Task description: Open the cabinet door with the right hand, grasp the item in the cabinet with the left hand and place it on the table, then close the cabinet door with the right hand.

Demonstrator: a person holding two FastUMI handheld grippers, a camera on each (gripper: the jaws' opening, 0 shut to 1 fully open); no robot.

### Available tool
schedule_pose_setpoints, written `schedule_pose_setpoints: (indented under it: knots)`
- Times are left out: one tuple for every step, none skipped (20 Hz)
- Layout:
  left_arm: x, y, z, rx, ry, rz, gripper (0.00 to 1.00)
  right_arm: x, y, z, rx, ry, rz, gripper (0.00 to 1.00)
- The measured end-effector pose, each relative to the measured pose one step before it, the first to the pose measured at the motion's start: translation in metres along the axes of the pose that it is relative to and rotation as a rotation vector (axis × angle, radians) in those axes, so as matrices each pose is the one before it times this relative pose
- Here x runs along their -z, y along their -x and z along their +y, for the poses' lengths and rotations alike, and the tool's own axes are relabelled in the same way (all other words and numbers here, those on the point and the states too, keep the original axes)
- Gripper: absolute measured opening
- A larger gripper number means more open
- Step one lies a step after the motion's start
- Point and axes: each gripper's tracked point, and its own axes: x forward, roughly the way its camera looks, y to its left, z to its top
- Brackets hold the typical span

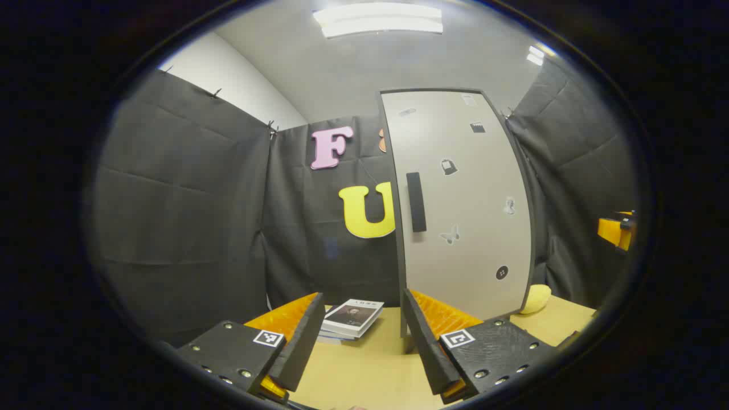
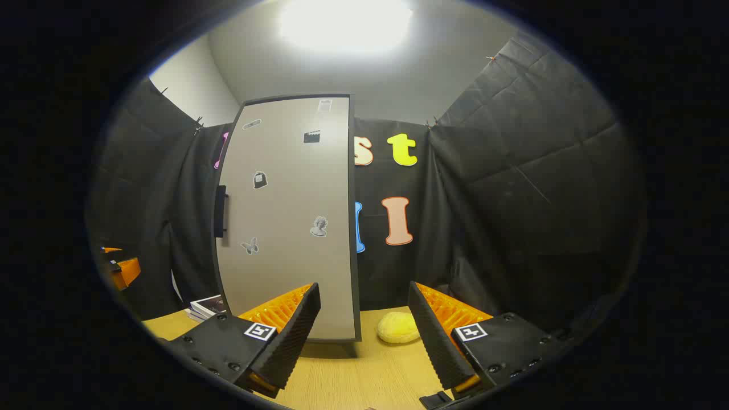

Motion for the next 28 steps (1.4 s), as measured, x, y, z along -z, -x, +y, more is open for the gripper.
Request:
schedule_pose_setpoints:
  knots:
    - [-0.00034,-0.00075,-0.00109,0.00069,0.00171,0.0002,0.84,0.00123,-0.00036,-0.00095,0.00172,0.00055,0.0024,0.96]
    - [0.00103,-0.00058,-0.00255,0.00064,0.00199,0.00109,0.82,0.00082,-0.00024,-0.00202,0.00267,0.00037,0.00105,0.98]
    - [-0.00028,0.00005,-0.00156,0.00039,0.00104,0.00155,0.82,-0.0002,-0.00073,-0.00195,0.00305,-0.00093,0.00156,0.98]
    - [0.00062,-0.00029,-0.00117,0.00055,0.0001,0.0017,0.82,0.00136,0.001,-0.00118,0.00235,-0.00202,0.00077,0.98]
    - [-0.00079,-0.00048,-0.00139,0.00057,-0.0009,-0.00164,0.82,-0.00015,-0.00039,-0.0017,0.00282,-0.00172,0.00048,0.98]
    - [-0.00123,-0.00111,-0.00124,0.00023,-0.00218,-0.00138,0.84,-0.00057,-0.00108,-0.00119,0.00162,-0.00027,-0.00124,0.98]
    - [0.00014,-0.00035,-0.00155,0.00143,-0.00196,-0.00262,0.84,-0.00033,-0.0013,-0.0011,0.00278,0.00215,-0.00061,0.98]
    - [0.00003,0.00047,-0.00161,0.00171,-0.00177,-0.0016,0.84,0.00024,-0.00022,-0.00165,0.00129,0.00248,-0.00112,0.98]
    - [-0.00104,-0.00056,-0.00105,-0.00082,-0.00089,-0.00066,0.84,-0.00034,-0.00085,-0.00096,0.00068,0.00165,0.00008,0.98]
    - [0.00147,0.00012,-0.00064,0.00016,0.00131,0.00177,0.84,0.00023,0.00041,-0.00066,-0.00106,-0.00012,-0.00056,0.96]
    - [0.00051,-0.00121,-0.00067,-0.00077,0.00271,0.00195,0.84,-0.0006,-0.00006,-0.00015,-0.00129,-0.00003,-0.00105,0.96]
    - [0.00032,0.00088,-0.00133,-0.00134,0.00238,0.00197,0.84,0.00106,-0.00069,-0.00118,-0.00218,0.00006,-0.00016,0.96]
    - [0.00026,-0.00061,-0.00169,-0.00244,0.00022,0.00181,0.84,0.00018,-0.00089,-0.00049,-0.00326,0.0003,0.00015,0.96]
    - [0.00038,0.00111,-0.00003,-0.00268,-0.0018,0.00103,0.85,0.0002,-0.00169,-0.00136,-0.00185,0.00206,0.00011,0.96]
    - [-0.00042,-0.00005,-0.00099,-0.00373,-0.00261,0.00059,0.85,0.00067,-0.00012,-0.00202,-0.00238,0.00145,0.00024,0.96]
    - [0.00007,0.00072,-0.00139,-0.00359,-0.00253,-0.00096,0.85,0.00029,-0.00121,-0.00056,-0.00482,0.00118,0.00127,0.98]
    - [-0.00153,-0.0001,-0.00184,-0.00448,-0.00218,-0.00062,0.85,-0.00017,-0.00259,-0.00035,-0.00524,0.00086,0.00166,0.98]
    - [0.0002,-0.00032,-0.00206,-0.0065,-0.00224,0.00034,0.84,0.00042,-0.00082,-0.00157,-0.00658,0.00055,-0.00013,0.98]
    - [-0.00077,0.0013,-0.00133,-0.00702,-0.00114,-0.00003,0.84,-0.00063,-0.00208,-0.00005,-0.01016,-0.00101,0.0007,0.98]
    - [-0.00029,0.0013,-0.00154,-0.00924,-0.00092,0.00098,0.82,-0.00076,-0.00191,0.00002,-0.01072,-0.00025,-0.00044,0.98]
    - [-0.00118,0.00117,-0.00121,-0.01139,0.00115,-0.00061,0.82,-0.00076,-0.00226,-0.00008,-0.00635,0.00089,0.00578,0.98]
    - [0.00016,0.00188,-0.00211,-0.00935,0.0035,-0.00046,0.82,-0.00058,-0.00357,0.00183,-0.01605,0.00275,0.00589,0.98]
    - [0.00053,0.00168,-0.00273,-0.00831,0.00016,0.00516,0.82,-0.0026,-0.00335,0.00416,-0.02477,0.00084,0.00206,0.97]
    - [0.00289,0.00275,-0.00095,-0.01192,-0.00457,0.00293,0.82,-0.00258,-0.00355,0.00525,-0.02532,-0.00151,-0.00167,0.98]
    - [0.00132,0.0017,-0.00068,-0.0122,-0.00647,0.00308,0.82,-0.00468,-0.00416,0.00514,-0.02654,-0.00513,-0.00458,0.98]
    - [0.00203,0.00281,0.00135,-0.01239,-0.00386,0.00247,0.82,-0.00386,-0.00391,0.00656,-0.02939,-0.00722,-0.00484,0.97]
    - [0.00145,0.00055,0.00113,-0.01007,0.00123,0.00524,0.82,-0.00486,-0.00565,0.00707,-0.0233,-0.00872,-0.00497,0.98]
    - [0.00362,0.00088,0.00148,-0.00569,0.00479,0.00817,0.82,-0.00387,-0.00633,0.00697,-0.02085,-0.00715,-0.00362,0.98]
